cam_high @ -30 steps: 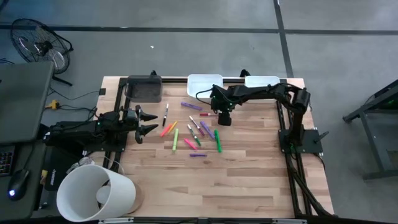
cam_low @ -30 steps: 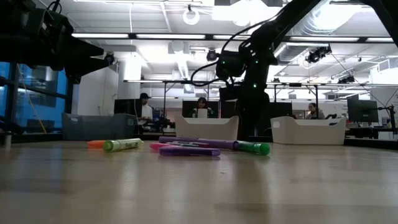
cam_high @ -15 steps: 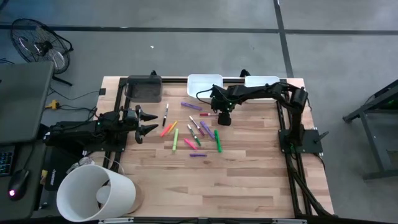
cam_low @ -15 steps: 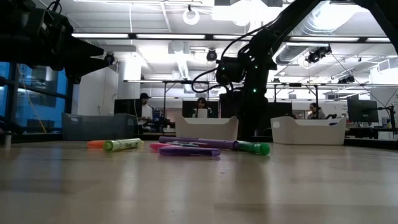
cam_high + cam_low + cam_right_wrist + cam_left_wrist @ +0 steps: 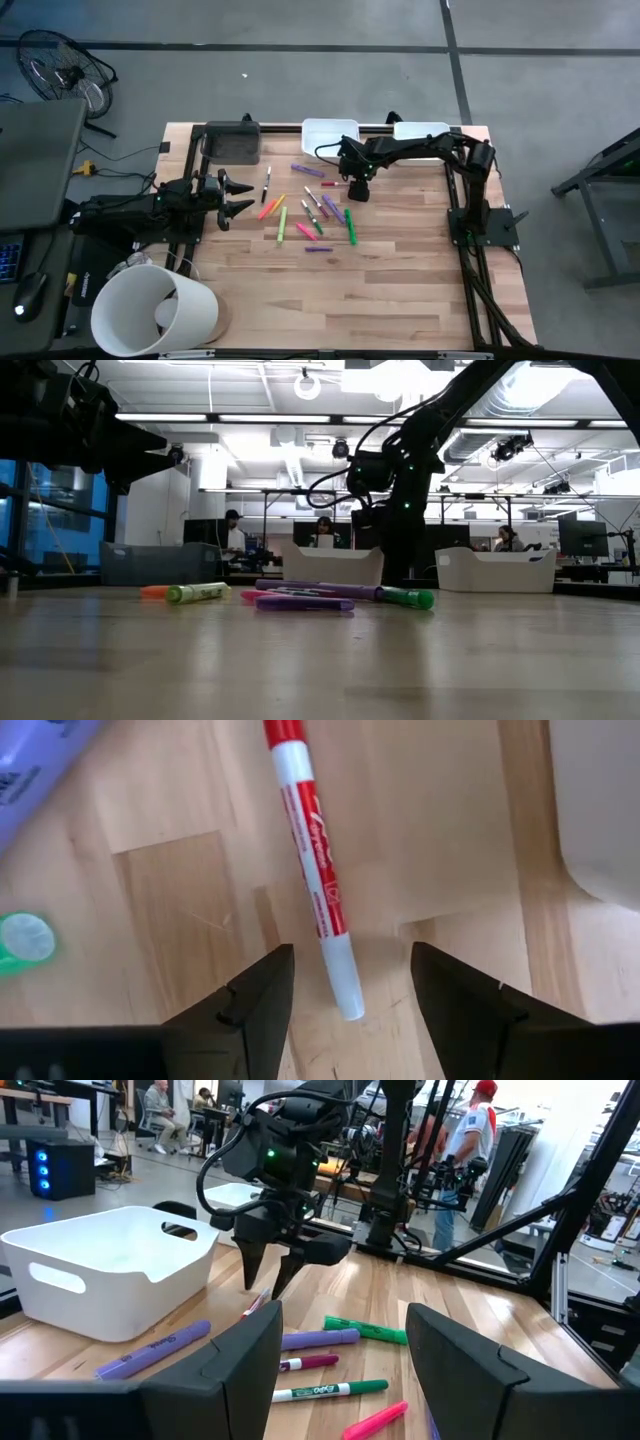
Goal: Pick & Place Markers
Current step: Put the red marker pen into the right white bin
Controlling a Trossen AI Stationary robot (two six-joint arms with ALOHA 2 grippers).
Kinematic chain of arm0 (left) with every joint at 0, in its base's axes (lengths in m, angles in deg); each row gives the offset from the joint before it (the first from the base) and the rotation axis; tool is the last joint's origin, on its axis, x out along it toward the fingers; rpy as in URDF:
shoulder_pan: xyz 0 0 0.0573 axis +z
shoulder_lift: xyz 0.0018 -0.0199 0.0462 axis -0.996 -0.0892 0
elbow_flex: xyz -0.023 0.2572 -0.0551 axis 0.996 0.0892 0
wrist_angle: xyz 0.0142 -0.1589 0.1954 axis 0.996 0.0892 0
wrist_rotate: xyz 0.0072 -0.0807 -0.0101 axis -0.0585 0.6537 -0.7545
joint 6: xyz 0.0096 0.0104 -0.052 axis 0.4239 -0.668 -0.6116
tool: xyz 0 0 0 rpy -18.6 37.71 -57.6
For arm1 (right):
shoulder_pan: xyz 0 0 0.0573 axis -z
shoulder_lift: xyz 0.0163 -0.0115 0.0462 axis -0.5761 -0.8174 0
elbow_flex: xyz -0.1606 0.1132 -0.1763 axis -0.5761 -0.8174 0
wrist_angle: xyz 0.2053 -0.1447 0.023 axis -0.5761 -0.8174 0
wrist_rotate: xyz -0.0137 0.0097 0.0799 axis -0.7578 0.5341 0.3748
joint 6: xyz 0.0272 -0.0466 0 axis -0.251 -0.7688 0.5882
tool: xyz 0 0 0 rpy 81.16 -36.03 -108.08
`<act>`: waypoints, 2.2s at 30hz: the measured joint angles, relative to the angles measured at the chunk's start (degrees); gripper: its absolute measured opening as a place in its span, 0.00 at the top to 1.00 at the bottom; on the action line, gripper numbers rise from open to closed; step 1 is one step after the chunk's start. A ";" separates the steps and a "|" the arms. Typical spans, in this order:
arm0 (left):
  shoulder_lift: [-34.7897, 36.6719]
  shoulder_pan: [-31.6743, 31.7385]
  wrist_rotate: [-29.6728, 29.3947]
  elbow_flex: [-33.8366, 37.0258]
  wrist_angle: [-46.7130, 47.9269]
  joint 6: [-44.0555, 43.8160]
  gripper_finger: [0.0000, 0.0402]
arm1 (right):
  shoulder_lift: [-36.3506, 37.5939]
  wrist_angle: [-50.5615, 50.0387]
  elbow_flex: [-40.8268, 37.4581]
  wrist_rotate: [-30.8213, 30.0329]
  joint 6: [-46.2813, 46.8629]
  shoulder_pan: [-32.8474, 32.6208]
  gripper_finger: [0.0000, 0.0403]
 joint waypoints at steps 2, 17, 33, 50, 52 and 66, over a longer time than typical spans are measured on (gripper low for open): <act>0.01 -0.01 0.00 0.00 0.00 -0.01 0.47 | -0.05 0.12 -0.02 -1.39 0.52 -0.02 0.52; 0.02 -0.02 -0.02 0.00 0.00 0.00 0.47 | 0.99 1.09 -0.11 -7.86 0.40 -0.48 0.52; -0.01 -0.01 -0.04 0.00 -0.01 0.01 0.47 | 1.37 0.01 -0.11 -8.03 5.65 -0.28 0.52; -0.01 -0.02 -0.07 0.00 -0.01 0.00 0.47 | 1.67 6.92 -4.31 -9.08 9.59 -0.04 0.52; 0.01 0.00 -0.07 0.00 0.02 -0.02 0.47 | 1.76 8.05 -5.08 -8.81 9.58 -0.04 0.52; 0.02 0.00 -0.07 0.00 -0.01 -0.02 0.47 | 1.63 7.87 -5.51 0.68 9.52 -1.47 0.53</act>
